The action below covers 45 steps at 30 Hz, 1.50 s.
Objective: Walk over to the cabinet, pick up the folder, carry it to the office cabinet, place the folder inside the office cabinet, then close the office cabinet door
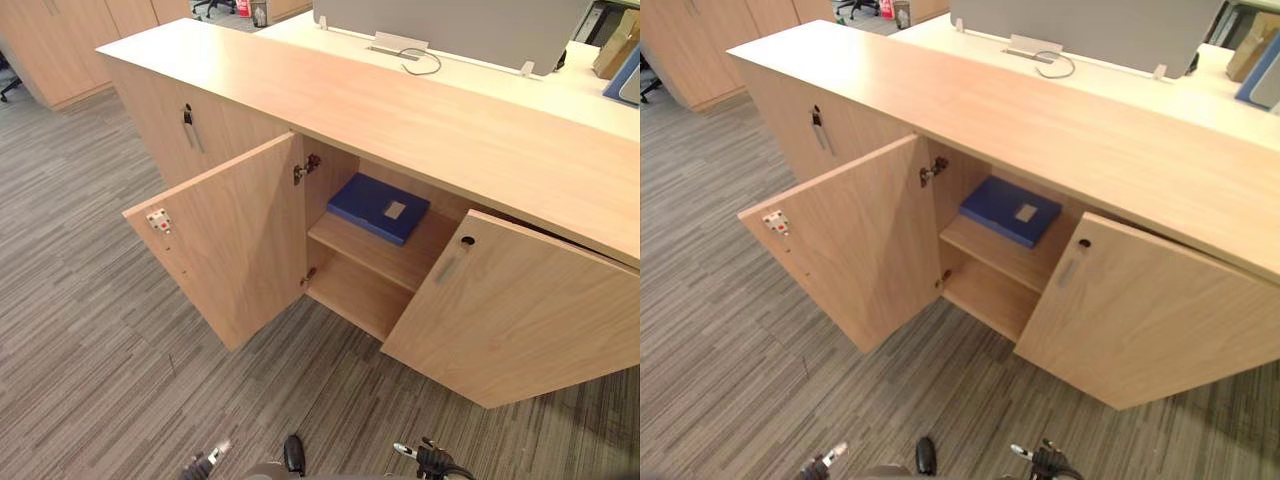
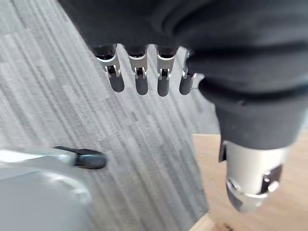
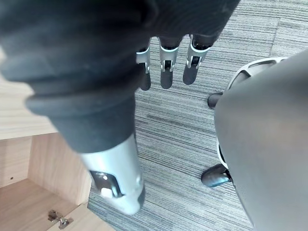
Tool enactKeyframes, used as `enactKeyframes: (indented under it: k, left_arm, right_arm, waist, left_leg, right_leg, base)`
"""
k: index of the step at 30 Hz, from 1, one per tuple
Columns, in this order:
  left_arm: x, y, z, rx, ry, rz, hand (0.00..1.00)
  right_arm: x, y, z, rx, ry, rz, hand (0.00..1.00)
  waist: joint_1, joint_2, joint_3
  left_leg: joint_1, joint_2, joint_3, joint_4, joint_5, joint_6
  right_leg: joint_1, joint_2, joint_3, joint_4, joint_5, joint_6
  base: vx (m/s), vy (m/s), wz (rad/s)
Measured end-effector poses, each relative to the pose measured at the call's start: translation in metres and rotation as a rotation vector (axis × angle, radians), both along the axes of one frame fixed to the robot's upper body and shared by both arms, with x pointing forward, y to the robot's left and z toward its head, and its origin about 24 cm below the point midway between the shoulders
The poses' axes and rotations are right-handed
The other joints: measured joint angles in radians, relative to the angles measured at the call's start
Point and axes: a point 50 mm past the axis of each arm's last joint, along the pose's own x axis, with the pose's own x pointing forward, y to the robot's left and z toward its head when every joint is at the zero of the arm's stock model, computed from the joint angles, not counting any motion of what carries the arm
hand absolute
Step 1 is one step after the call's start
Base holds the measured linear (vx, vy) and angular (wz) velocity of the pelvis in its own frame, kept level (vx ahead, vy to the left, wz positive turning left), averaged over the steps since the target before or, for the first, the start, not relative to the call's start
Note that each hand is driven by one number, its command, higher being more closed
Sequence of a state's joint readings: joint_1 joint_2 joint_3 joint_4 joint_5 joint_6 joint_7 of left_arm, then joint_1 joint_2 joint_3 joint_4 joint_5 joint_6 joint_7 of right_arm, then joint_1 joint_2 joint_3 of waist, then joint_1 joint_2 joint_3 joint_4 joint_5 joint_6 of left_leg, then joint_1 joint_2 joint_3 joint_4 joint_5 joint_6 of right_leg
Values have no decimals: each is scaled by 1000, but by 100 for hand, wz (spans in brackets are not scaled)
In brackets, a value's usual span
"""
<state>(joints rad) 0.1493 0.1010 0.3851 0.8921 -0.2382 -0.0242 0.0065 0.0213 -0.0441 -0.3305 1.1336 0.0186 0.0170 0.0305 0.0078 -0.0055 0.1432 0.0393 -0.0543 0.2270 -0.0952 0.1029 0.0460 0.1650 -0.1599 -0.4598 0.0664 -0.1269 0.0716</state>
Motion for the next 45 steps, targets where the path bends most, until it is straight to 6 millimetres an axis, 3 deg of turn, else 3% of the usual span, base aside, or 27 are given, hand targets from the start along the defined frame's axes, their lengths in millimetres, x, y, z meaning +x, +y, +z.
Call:
enactKeyframes:
  k: [5,7,10,15,19,21,22,23,24,25,30,36,40,43,45]
  left_arm:
    - [37,72,42,126,-206,202,0]
    - [60,109,74,235,-281,217,0]
    - [93,139,116,417,-318,162,0]
    - [122,174,165,603,-275,86,0]
    - [150,181,199,688,-284,8,0]
    - [157,185,211,707,-282,5,0]
    - [157,186,213,713,-280,6,0]
    - [158,191,221,737,-272,3,0]
    - [161,193,228,760,-271,-10,0]
    - [168,188,230,767,-270,-57,0]
    - [171,175,205,718,-181,-122,0]
    - [182,145,177,683,-114,-295,0]
    - [190,116,163,703,-95,-502,0]
    - [185,82,151,693,-161,-719,0]
    - [173,50,133,617,-183,-878,0]
  right_arm:
    - [-1,-1,0,8,6,3,0]
    - [-5,-2,-1,13,11,0,0]
    - [-8,-6,-1,16,18,-35,0]
    - [-15,-7,-2,23,33,-37,0]
    - [-25,-11,-3,35,44,-82,0]
    - [-38,-16,-4,35,64,-124,0]
    - [-41,-18,-4,31,69,-129,0]
    - [-47,-19,-4,33,83,-133,0]
    - [-53,-17,-5,40,94,-144,0]
    - [-63,-17,-6,46,116,-169,0]
    - [-69,-21,-6,48,121,-222,0]
    - [-73,-22,-6,52,125,-247,0]
    - [-72,-23,-6,47,119,-245,0]
    - [-72,-23,-6,44,120,-238,0]
    - [-67,-22,-5,38,112,-207,0]
  waist:
    - [-1,-4,-8]
    - [-2,-5,-17]
    - [-1,-5,-17]
    - [2,-14,-24]
    - [1,-16,-25]
    - [-1,6,-19]
    - [-3,19,-21]
    - [-2,19,-26]
    - [4,-2,-33]
    - [2,-20,-39]
    - [5,9,-37]
    - [8,6,-38]
    - [16,3,-40]
    - [39,-6,-43]
    - [40,-10,-45]
  left_leg:
    - [31,-4,32,1,-29,-8]
    - [36,-2,39,2,-38,-7]
    - [46,8,44,7,-48,-10]
    - [87,47,83,8,-75,-34]
    - [87,78,102,28,-94,-46]
    - [87,120,107,76,-114,-49]
    - [86,141,107,83,-114,-49]
    - [86,159,110,85,-115,-51]
    - [84,149,111,88,-124,-66]
    - [85,133,102,92,-137,-87]
    - [77,142,106,100,-130,-97]
    - [78,113,99,63,-100,-84]
    - [69,81,87,18,-71,-66]
    - [63,55,82,9,-64,-54]
    - [59,34,71,9,-61,-41]
  right_leg:
    - [31,4,25,-29,12,4]
    - [32,6,29,-31,12,3]
    - [40,15,35,-23,13,0]
    - [46,40,82,-6,28,-21]
    - [26,58,97,35,31,-26]
    - [-27,73,119,162,30,-28]
    - [-49,78,120,175,-2,-35]
    - [-55,107,117,64,-25,-37]
    - [-73,102,113,-5,67,-55]
    - [-83,81,105,-5,90,-50]
    - [-81,88,109,-25,91,-50]
    - [-88,60,104,-27,103,-35]
    - [-110,37,91,-27,121,-17]
    - [-111,11,80,-27,137,0]
    - [-109,-10,75,-26,145,13]
  base:
    - [69,-5,-20]
    - [88,-12,-17]
    - [100,-22,-4]
    - [54,-16,-22]
    - [36,-36,-21]
    - [48,-38,-15]
    - [9,-64,-11]
    - [-65,-75,-3]
    - [-80,-112,13]
    - [-44,-103,14]
    - [-23,-76,-3]
    - [-95,34,9]
    - [-91,91,15]
    - [-58,117,16]
    - [-36,96,18]
